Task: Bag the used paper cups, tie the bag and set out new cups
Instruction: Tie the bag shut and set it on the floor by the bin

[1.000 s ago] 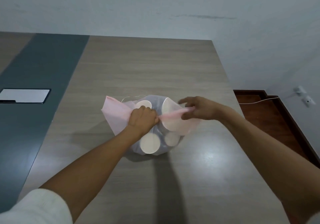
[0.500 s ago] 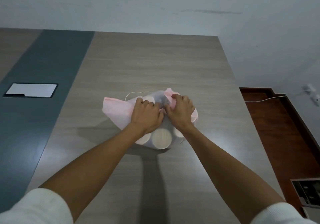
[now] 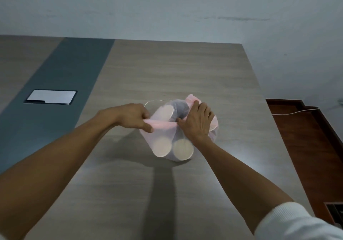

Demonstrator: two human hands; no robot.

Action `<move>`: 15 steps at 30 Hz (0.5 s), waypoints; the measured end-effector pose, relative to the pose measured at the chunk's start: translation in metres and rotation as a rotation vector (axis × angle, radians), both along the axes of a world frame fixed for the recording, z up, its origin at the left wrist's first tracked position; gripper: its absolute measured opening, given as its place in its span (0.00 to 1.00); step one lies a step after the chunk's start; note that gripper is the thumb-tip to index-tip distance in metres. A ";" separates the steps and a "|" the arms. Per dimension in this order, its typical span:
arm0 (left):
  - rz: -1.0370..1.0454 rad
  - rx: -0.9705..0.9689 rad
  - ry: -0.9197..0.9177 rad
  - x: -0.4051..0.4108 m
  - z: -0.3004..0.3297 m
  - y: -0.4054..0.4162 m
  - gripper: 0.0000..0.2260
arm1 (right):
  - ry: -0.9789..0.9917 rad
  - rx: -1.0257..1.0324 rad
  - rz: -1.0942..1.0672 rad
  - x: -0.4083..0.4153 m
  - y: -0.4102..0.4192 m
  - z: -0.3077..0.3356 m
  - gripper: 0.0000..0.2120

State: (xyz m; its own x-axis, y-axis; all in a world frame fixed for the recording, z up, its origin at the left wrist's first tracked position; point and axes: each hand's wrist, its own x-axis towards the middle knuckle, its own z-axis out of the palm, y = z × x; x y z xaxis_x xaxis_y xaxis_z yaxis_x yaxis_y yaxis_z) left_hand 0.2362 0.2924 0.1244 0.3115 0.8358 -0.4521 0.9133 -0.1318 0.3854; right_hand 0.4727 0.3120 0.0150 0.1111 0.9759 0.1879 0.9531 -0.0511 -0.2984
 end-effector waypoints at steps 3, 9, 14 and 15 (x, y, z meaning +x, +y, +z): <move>-0.017 0.022 -0.411 0.030 0.007 0.000 0.12 | 0.022 0.013 0.014 -0.006 -0.004 0.000 0.33; 0.345 0.065 -0.905 0.098 -0.031 -0.012 0.17 | -0.036 -0.004 0.069 0.008 -0.012 -0.001 0.23; 0.130 0.721 -0.250 0.115 -0.058 -0.008 0.26 | 0.432 0.114 0.104 0.031 -0.010 0.022 0.23; 0.116 0.851 -0.152 0.117 -0.060 -0.008 0.29 | 0.492 0.182 0.097 0.035 -0.009 0.026 0.19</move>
State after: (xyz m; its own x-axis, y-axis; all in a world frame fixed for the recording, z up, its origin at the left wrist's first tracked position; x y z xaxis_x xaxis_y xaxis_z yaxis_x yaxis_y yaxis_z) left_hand 0.3536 0.2847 0.0647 0.2100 0.9008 0.3801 0.8852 -0.3402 0.3172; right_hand 0.5079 0.3028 0.0414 0.1399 0.9424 0.3038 0.6962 0.1245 -0.7070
